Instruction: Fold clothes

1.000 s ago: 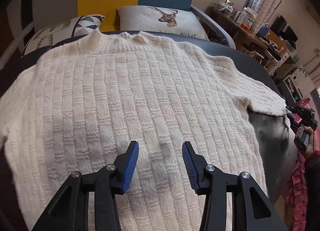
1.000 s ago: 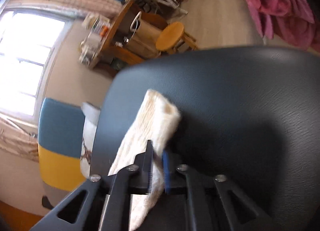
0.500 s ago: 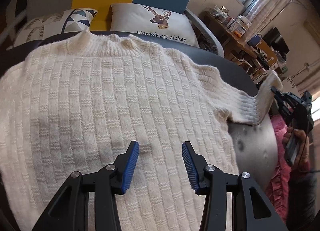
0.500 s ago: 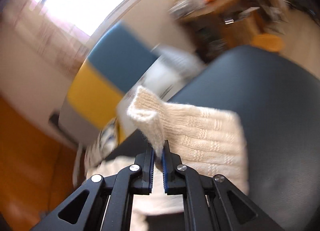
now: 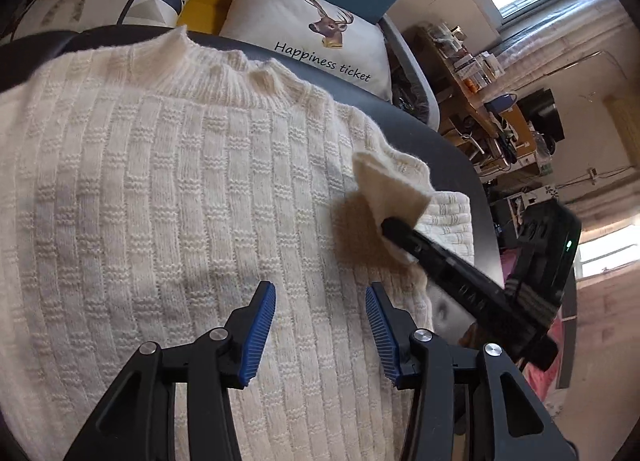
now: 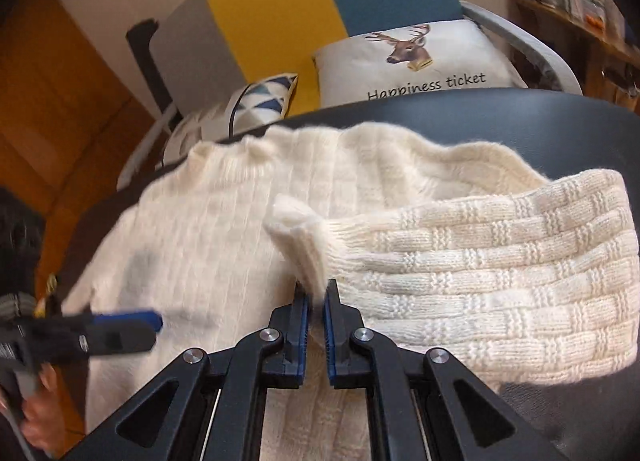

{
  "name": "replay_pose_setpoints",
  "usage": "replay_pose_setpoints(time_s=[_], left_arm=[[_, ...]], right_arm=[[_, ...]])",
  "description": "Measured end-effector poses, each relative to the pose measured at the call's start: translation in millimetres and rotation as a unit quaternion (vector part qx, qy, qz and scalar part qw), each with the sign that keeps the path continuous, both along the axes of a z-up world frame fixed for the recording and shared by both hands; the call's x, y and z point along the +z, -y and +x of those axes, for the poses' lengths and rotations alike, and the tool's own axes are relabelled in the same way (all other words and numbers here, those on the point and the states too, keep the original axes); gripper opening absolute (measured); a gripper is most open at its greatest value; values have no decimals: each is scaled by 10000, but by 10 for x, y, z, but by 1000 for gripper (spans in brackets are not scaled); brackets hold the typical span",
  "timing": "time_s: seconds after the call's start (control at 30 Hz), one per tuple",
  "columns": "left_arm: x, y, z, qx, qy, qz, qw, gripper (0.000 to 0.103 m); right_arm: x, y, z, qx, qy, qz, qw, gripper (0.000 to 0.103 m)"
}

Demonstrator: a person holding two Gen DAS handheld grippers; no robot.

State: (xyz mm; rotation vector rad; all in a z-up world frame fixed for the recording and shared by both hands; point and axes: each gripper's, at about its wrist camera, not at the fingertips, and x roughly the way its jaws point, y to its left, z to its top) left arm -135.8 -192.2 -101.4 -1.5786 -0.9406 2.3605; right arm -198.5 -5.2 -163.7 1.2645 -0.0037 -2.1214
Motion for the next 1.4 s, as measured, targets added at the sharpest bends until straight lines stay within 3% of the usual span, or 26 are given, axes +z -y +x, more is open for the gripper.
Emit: replay_pose_setpoints(time_s=[0.13, 0.4, 0.63, 0.73, 0.8, 0.87, 0.93, 1.0, 1.13, 1.4], left_arm=[[-34, 7, -194, -45, 111, 320, 9994, 49], [-157, -110, -587, 105, 505, 1119, 9924, 49], [-238, -286, -726, 66, 740, 1039, 9918, 49], [-281, -367, -703, 23, 826, 865, 9928, 39], [-308, -416, -687, 5, 869, 740, 9935, 17], [-319, -430, -665, 68, 823, 579, 9949, 8], [-292, -413, -639, 185, 728, 523, 9958, 7], [-204, -395, -623, 264, 572, 492, 9968, 6], [137, -408, -628, 287, 172, 571, 9978, 6], [1172, -703, -875, -3, -735, 694, 9949, 6]], right_arm=[[3, 77, 192, 258, -329, 387, 9984, 9], [50, 102, 357, 525, -704, 583, 9944, 9], [46, 137, 493, 764, -1000, 815, 9887, 11], [79, 65, 526, 749, -983, 627, 9904, 21], [131, -126, 525, 488, -883, 402, 9941, 21], [178, -372, 508, 145, -701, 102, 9974, 22], [218, -638, 483, -231, -478, -226, 9983, 22], [160, -1088, 406, -917, 73, -792, 9926, 22], [-26, -1991, 333, -2422, 823, -1548, 9543, 24], [-180, -2315, 270, -2964, 1187, -1974, 9269, 25]])
